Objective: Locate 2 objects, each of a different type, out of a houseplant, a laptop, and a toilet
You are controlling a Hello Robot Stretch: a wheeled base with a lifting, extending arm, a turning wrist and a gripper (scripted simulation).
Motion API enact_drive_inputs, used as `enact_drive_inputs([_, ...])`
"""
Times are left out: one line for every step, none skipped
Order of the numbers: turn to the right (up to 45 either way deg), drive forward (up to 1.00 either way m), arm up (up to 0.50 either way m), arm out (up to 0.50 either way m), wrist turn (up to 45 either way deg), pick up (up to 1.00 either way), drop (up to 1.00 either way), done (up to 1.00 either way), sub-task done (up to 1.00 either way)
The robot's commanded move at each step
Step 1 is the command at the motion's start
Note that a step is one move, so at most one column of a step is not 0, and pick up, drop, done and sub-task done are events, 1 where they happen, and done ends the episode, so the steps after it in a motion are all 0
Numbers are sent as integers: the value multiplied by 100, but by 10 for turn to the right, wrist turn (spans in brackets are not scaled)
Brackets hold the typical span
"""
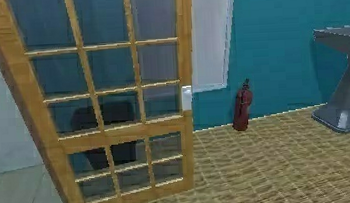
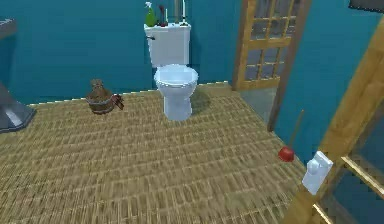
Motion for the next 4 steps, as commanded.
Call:
enact_drive_inputs([450,0,0,0,0,0,0,0,0])
enact_drive_inputs([270,0,0,0,0,0,0,0,0])
enact_drive_inputs([0,60,0,0,0,0,0,0,0])
enact_drive_inputs([240,0,0,0,0,0,0,0,0])
